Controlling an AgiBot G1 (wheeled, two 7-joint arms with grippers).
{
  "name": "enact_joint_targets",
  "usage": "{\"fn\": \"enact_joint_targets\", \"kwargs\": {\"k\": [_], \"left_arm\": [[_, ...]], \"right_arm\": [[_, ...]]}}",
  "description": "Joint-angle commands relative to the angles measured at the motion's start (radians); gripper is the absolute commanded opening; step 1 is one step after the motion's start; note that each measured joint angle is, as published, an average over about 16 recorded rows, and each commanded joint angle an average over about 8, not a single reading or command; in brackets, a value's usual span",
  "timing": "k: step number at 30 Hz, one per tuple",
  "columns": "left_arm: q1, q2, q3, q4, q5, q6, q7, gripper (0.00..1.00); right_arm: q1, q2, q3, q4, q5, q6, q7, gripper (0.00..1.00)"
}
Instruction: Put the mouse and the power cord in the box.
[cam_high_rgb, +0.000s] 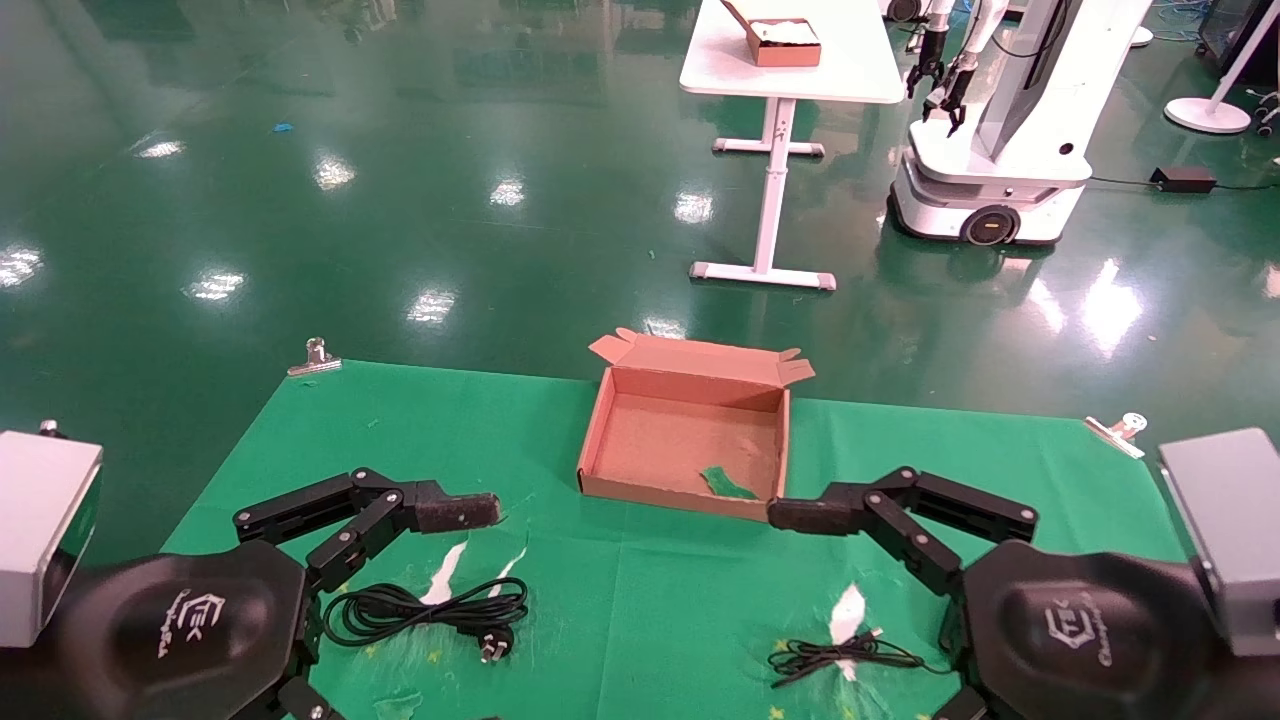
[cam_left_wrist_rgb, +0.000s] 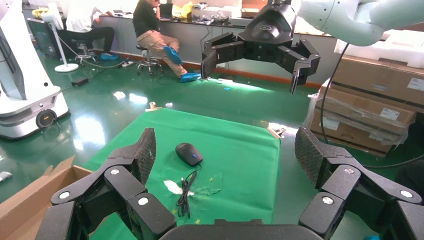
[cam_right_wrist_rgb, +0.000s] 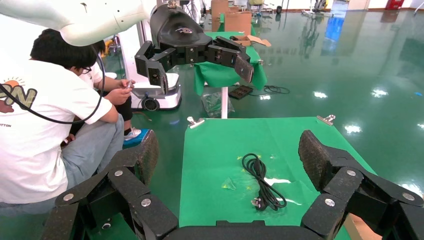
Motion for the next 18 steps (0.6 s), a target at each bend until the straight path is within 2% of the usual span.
{"fn": "enact_joint_targets", "kwargs": {"k": [1, 18], "left_arm": [[0.000, 0.000, 0.000, 0.000, 0.000, 0.000, 0.000, 1.00], [0.000, 0.000, 0.000, 0.000, 0.000, 0.000, 0.000, 1.00]], "right_arm": [[0.000, 0.000, 0.000, 0.000, 0.000, 0.000, 0.000, 1.00], [0.000, 0.000, 0.000, 0.000, 0.000, 0.000, 0.000, 1.00]]}}
